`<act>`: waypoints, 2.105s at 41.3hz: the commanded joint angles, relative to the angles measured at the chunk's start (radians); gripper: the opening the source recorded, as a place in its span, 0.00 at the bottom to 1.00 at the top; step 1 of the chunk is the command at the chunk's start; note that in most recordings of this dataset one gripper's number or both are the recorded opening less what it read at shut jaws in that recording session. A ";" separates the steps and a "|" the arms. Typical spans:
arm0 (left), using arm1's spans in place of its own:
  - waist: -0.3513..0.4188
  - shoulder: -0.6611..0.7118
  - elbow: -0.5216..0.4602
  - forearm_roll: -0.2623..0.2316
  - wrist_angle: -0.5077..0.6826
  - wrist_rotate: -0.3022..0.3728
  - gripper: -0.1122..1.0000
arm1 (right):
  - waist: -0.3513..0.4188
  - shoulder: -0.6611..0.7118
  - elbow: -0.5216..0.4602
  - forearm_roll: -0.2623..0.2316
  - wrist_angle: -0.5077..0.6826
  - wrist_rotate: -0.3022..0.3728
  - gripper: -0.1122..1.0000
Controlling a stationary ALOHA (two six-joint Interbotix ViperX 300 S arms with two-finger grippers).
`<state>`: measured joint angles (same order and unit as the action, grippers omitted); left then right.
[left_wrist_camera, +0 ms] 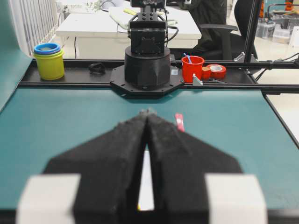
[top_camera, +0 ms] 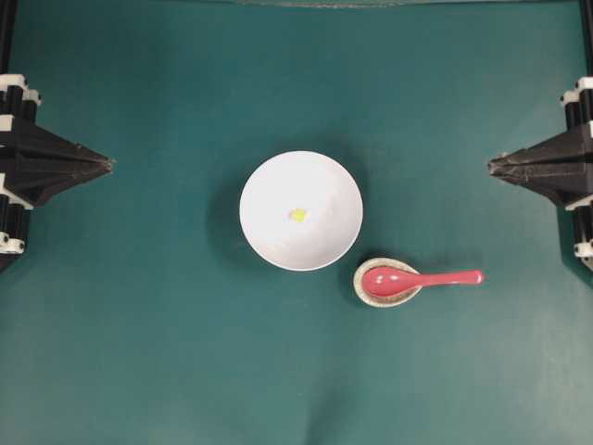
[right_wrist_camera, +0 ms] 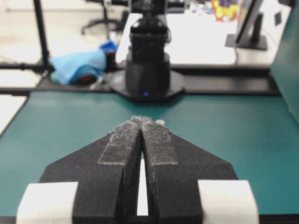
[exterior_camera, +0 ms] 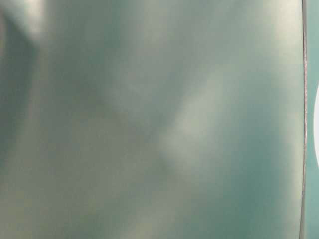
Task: Scoop the yellow hexagonal prism block from the bowl with a spoon using the right arm.
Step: 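Move the right gripper left toward the red spoon's handle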
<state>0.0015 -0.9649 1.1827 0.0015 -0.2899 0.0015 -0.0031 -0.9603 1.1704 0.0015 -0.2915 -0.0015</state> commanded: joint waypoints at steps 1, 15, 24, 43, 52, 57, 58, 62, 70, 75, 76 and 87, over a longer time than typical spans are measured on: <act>0.000 0.012 -0.021 0.014 0.018 0.000 0.10 | 0.003 0.006 -0.009 0.006 -0.002 0.014 0.10; 0.000 0.012 -0.020 0.015 0.031 0.002 0.10 | 0.002 0.023 -0.005 0.017 0.061 0.034 0.40; 0.005 0.014 -0.020 0.023 0.031 0.020 0.10 | 0.008 0.060 0.005 0.017 0.080 0.034 0.64; 0.012 0.017 -0.020 0.023 0.025 0.041 0.10 | 0.123 0.353 0.127 0.115 -0.288 0.035 0.63; 0.012 0.020 -0.020 0.023 0.017 0.041 0.10 | 0.236 0.563 0.181 0.245 -0.568 0.035 0.63; 0.012 0.020 -0.018 0.023 0.017 0.041 0.10 | 0.304 0.675 0.195 0.316 -0.676 0.035 0.63; 0.012 0.021 -0.020 0.023 0.017 0.041 0.10 | 0.319 0.701 0.195 0.331 -0.699 0.035 0.63; 0.014 0.029 -0.018 0.023 0.015 0.041 0.10 | 0.373 0.779 0.196 0.374 -0.767 0.035 0.63; 0.014 0.055 -0.017 0.021 0.005 0.040 0.10 | 0.465 0.913 0.195 0.428 -0.877 0.034 0.63; 0.014 0.072 -0.017 0.021 -0.008 0.038 0.10 | 0.492 0.971 0.193 0.442 -0.905 0.034 0.63; 0.014 0.075 -0.017 0.021 -0.009 0.038 0.10 | 0.495 0.979 0.192 0.446 -0.905 0.034 0.63; 0.028 0.080 -0.017 0.021 -0.021 0.038 0.10 | 0.511 1.063 0.186 0.489 -0.905 0.034 0.63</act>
<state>0.0230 -0.8912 1.1827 0.0215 -0.3007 0.0414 0.5016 0.0997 1.3622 0.4847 -1.1858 0.0337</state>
